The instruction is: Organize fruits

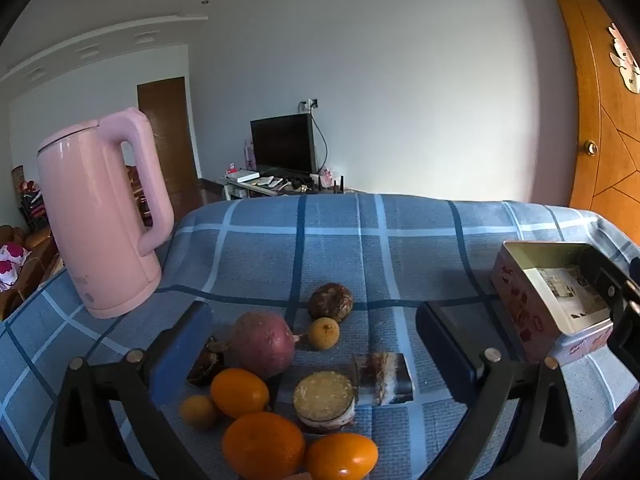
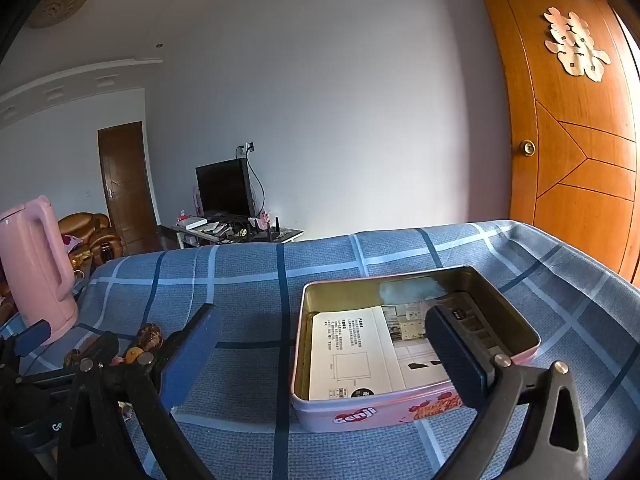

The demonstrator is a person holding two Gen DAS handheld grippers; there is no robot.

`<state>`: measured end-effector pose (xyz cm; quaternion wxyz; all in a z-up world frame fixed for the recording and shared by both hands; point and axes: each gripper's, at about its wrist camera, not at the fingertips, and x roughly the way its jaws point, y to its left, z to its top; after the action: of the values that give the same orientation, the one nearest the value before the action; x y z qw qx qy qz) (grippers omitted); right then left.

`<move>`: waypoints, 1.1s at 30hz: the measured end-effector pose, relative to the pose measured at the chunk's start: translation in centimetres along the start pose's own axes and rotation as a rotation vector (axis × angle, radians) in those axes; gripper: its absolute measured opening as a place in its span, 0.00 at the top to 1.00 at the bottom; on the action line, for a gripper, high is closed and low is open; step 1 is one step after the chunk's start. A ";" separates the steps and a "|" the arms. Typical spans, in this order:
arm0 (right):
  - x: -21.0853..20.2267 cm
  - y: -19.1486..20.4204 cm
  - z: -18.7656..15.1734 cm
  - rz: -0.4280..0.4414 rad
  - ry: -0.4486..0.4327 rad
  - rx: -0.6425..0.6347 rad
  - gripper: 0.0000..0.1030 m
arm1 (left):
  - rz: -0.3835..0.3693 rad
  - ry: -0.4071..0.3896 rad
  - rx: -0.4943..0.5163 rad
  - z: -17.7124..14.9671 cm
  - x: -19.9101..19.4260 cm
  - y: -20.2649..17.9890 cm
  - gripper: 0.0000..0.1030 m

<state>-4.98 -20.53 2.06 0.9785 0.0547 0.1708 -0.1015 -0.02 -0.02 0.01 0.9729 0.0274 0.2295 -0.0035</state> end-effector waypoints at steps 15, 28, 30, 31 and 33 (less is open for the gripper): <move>0.2 0.1 0.0 -0.001 -0.004 -0.008 0.01 | -0.021 -0.009 -0.030 -0.2 -0.3 0.3 0.00; 0.2 0.1 0.0 0.002 0.004 -0.003 0.01 | -0.029 -0.008 -0.020 -0.1 -0.4 0.0 0.00; 0.2 0.1 0.0 0.002 0.005 -0.004 0.01 | -0.028 -0.008 -0.021 -0.1 -0.4 0.0 0.00; 0.2 0.1 0.0 0.002 0.004 -0.003 0.01 | -0.029 -0.008 -0.021 -0.1 -0.4 0.0 0.00; 0.2 0.1 0.0 0.002 0.003 -0.003 0.01 | -0.028 -0.008 -0.020 -0.1 -0.4 -0.1 0.00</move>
<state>-4.77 -20.45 1.96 0.9784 0.0536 0.1726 -0.1000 -0.47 -0.09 0.12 0.9738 0.0146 0.2262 -0.0152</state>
